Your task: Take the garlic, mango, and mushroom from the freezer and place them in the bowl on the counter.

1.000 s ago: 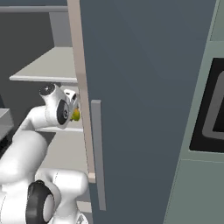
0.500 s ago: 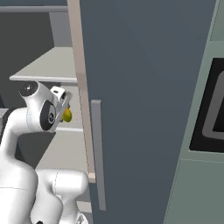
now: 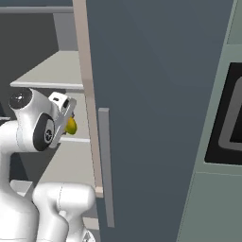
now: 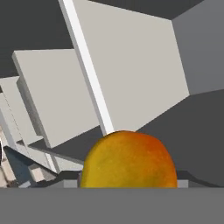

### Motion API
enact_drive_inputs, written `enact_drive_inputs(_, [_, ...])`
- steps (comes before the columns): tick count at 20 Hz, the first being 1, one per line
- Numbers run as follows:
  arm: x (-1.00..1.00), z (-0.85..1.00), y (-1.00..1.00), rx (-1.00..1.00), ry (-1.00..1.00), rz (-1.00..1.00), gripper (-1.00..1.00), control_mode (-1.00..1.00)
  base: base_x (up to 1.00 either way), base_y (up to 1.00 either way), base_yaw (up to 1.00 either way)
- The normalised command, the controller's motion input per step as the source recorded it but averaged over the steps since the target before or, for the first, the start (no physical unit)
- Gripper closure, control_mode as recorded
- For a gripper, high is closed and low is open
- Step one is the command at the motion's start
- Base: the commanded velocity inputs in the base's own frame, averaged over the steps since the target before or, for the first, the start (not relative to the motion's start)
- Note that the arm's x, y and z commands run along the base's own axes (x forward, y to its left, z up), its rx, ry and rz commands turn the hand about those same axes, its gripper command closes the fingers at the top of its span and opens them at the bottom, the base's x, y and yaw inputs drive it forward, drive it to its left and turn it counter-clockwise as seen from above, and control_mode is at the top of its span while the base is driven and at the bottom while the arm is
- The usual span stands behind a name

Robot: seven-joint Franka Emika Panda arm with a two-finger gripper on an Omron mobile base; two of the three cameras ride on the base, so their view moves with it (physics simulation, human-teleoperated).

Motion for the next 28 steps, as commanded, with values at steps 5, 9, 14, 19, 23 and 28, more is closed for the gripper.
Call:
enact_drive_inputs(5, [-0.42,0.27,-0.16,0.01,-0.08,0.00,1.00,-1.00,0.00,0.00,0.00])
enact_drive_inputs(9, [-0.21,0.22,-0.05,0.03,-0.06,0.00,1.00,-1.00,0.00,0.00,0.00])
enact_drive_inputs(14, [-0.21,0.08,-0.11,0.03,-0.10,0.00,1.00,-1.00,0.00,0.00,0.00])
enact_drive_inputs(19, [-0.45,0.29,-0.08,0.02,-0.18,0.00,1.00,-1.00,0.00,0.00,0.00])
enact_drive_inputs(23, [-0.48,0.32,0.04,0.00,-0.11,0.00,1.00,-1.00,0.00,0.00,0.00])
enact_drive_inputs(28, [0.00,0.00,0.00,0.00,0.00,0.00,1.00,1.00,-0.93,0.00,-0.01])
